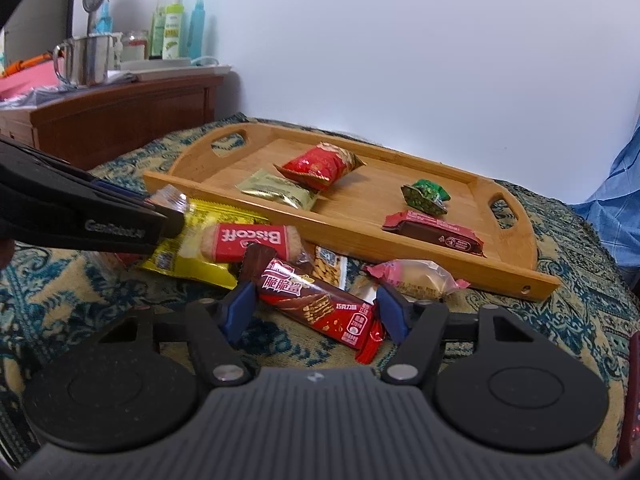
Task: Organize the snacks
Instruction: 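Grasp a red Biscoff packet with the left tool while the right tool grasps a chocolate bar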
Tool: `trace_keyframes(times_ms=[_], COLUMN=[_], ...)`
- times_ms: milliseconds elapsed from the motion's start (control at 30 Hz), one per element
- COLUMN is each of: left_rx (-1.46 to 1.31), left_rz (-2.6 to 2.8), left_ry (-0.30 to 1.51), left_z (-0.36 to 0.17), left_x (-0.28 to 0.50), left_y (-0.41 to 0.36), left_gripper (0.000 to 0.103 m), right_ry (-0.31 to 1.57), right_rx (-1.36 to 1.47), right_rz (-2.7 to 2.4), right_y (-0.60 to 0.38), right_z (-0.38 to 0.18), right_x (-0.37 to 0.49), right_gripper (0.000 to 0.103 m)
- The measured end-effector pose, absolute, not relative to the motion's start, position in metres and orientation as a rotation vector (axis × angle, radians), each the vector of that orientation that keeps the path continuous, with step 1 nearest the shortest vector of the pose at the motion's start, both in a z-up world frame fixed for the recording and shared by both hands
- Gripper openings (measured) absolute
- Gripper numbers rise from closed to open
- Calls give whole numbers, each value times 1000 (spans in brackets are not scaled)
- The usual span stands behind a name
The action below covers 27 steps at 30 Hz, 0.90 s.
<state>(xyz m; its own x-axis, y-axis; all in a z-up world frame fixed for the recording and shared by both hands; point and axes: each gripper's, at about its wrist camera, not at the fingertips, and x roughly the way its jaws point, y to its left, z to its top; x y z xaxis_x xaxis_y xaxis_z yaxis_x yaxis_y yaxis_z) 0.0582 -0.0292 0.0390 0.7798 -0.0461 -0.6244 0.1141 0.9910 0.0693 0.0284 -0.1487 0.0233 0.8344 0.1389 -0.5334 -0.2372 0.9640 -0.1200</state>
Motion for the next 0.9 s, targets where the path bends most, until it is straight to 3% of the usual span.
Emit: trace_keyframes(times_ms=[500, 900], left_rx=[95, 59], left_rz=[-99, -84], left_ry=[621, 560], left_z=[61, 97], left_x=[55, 102], left_y=[-32, -38], left_gripper=[34, 33], right_ry=[444, 445], right_rx=[-213, -87], right_rz=[233, 132], right_y=[-146, -190], right_z=[36, 65], right_x=[12, 74], right_gripper=[68, 68])
